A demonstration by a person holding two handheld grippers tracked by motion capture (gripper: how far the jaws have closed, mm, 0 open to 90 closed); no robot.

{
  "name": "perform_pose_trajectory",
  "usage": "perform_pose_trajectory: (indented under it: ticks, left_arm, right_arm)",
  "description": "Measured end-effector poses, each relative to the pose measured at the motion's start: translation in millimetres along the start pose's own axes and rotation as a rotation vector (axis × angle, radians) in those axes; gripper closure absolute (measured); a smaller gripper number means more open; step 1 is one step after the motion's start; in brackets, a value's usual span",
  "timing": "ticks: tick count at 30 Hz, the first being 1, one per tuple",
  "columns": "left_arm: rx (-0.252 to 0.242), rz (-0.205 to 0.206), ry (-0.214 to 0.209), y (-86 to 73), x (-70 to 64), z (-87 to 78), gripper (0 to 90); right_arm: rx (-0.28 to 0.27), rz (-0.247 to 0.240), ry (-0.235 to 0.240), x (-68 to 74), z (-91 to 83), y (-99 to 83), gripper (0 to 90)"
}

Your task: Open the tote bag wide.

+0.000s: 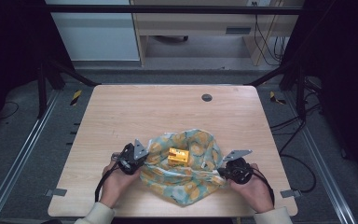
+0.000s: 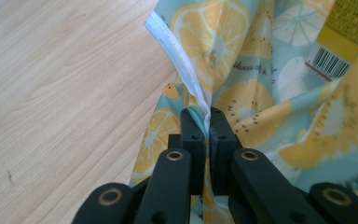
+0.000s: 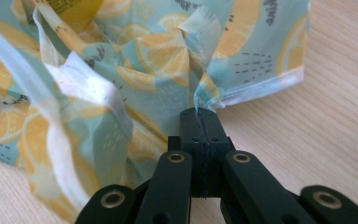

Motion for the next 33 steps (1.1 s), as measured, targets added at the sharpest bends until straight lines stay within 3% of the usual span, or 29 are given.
perform_pose_trajectory:
  ticks: [3, 4, 6, 9, 12, 14, 16, 20, 22, 25, 27, 30, 32, 33]
  left_arm:
    - [0.005, 0.012, -0.007, -0.9, -1.0, -1.0, 86.1]
    - [-0.026, 0.025, -0.002, 1.9, -1.4, -6.3, 84.5]
    - [-0.102, 0.03, 0.023, 10.4, -1.0, -21.0, 72.2]
    - [-0.203, -0.004, 0.05, 26.4, -2.8, -50.7, 49.5]
    - [-0.264, -0.016, 0.015, 37.6, -12.0, -74.8, 45.0]
    - [-0.243, -0.009, -0.029, 34.9, -23.8, -71.1, 42.8]
    - [-0.185, 0.003, -0.042, 23.0, -33.8, -55.8, 42.7]
    - [-0.084, 0.041, -0.065, -0.7, -46.1, -33.9, 42.8]
    - [-0.048, 0.054, -0.069, -8.3, -49.8, -29.1, 42.6]
    - [0.01, 0.089, -0.047, -15.7, -50.1, -21.8, 44.3]
    - [0.04, 0.108, -0.037, -19.5, -51.1, -17.7, 45.3]
    - [0.048, 0.124, -0.026, -20.9, -52.9, -18.1, 45.9]
    - [0.031, 0.122, -0.031, -18.2, -52.5, -23.5, 45.2]
    - [0.01, 0.114, -0.04, -15.2, -51.3, -28.5, 43.4]
  right_arm:
    - [-0.002, -0.001, 0.007, 0.4, -0.4, -2.6, 90.0]
    - [-0.008, -0.003, 0.008, 1.1, -0.7, -2.0, 89.9]
    - [-0.066, -0.011, -0.018, -1.3, -6.6, 3.5, 70.6]
    - [-0.185, -0.002, -0.084, -9.7, -30.6, 23.3, 43.6]
    - [-0.282, -0.018, -0.12, -16.9, -46.5, 43.5, 30.9]
    - [-0.302, -0.016, -0.142, -23.2, -47.1, 55.9, 25.0]
    - [-0.288, 0.003, -0.142, -33.6, -32.1, 70.6, 18.5]
    - [-0.221, 0.064, -0.083, -48.4, 10.4, 89.4, 23.1]
    - [-0.192, 0.069, -0.074, -52.8, 26.1, 93.1, 36.9]
    - [-0.122, 0.038, -0.113, -62.8, 48.4, 94.0, 73.8]
    - [-0.095, 0.062, -0.141, -72.0, 54.0, 93.3, 85.9]
    - [-0.088, 0.117, -0.174, -86.8, 55.2, 92.3, 85.9]
    - [-0.104, 0.149, -0.177, -92.1, 52.6, 92.9, 75.3]
    - [-0.138, 0.166, -0.171, -92.3, 48.2, 95.1, 63.8]
Point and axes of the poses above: each handheld gripper's, and its own axes: z roughly forward along the jaws, y roughly out of its top, x roughly to its left, the point moved 5 cm from there along z, roughly forward along the jaws, and after that the axes turned 10 degrees about -z, right-handed, at the moved point
